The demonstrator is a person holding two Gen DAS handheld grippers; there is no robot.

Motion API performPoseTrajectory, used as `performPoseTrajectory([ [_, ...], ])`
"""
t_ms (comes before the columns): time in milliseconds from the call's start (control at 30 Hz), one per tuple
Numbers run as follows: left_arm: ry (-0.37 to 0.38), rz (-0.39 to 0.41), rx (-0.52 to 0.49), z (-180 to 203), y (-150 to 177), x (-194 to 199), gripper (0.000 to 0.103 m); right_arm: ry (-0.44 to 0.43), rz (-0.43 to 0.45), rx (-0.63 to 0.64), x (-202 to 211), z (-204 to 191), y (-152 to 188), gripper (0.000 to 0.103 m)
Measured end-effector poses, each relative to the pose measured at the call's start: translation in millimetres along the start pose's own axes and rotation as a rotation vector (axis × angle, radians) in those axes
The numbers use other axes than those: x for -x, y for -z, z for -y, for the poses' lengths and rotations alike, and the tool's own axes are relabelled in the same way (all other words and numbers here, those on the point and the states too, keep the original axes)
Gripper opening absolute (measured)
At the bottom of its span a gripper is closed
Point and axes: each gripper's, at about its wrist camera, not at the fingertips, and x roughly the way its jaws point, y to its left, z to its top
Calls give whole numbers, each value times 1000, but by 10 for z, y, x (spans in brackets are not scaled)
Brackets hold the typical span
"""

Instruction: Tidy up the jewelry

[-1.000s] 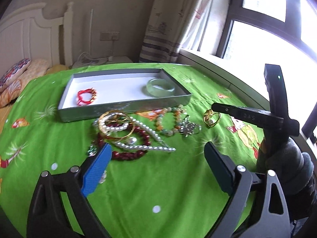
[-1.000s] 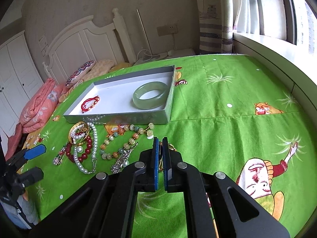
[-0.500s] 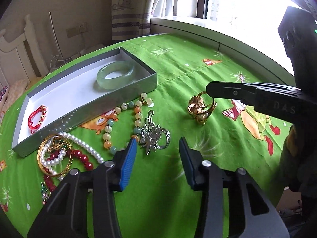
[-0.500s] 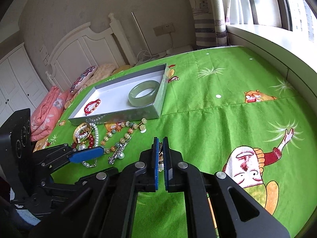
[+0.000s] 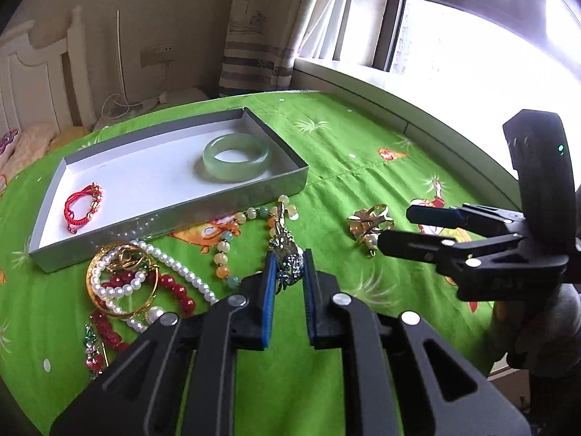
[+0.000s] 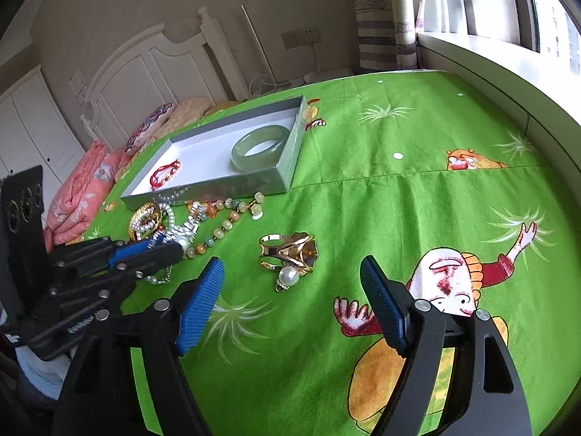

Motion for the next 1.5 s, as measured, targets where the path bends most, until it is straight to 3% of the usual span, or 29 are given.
performPoseTrajectory([
  [200, 35, 38, 71, -213, 55, 249, 13, 84, -67, 134, -195, -234, -86, 73],
  [367, 40, 44, 87, -247, 177, 329, 13, 133, -117, 164, -389, -272, -147, 55],
  [433, 40, 42, 90, -252, 221, 343, 13, 137, -109, 157, -391, -250, -137, 52],
  [500, 41, 39, 95, -258, 255, 350, 13, 143, -98, 143, -362, -223, -131, 41],
  [867, 38, 37, 110, -295, 298, 328, 14, 123, 8, 131, -135, -240, -204, 41],
  [1267, 24, 37, 111, -329, 263, 332, 14, 96, 17, 140, -132, -327, -222, 41],
  [1500, -23, 52, 101, -422, 131, 368, 14, 77, 37, 181, -177, -520, -349, 41],
])
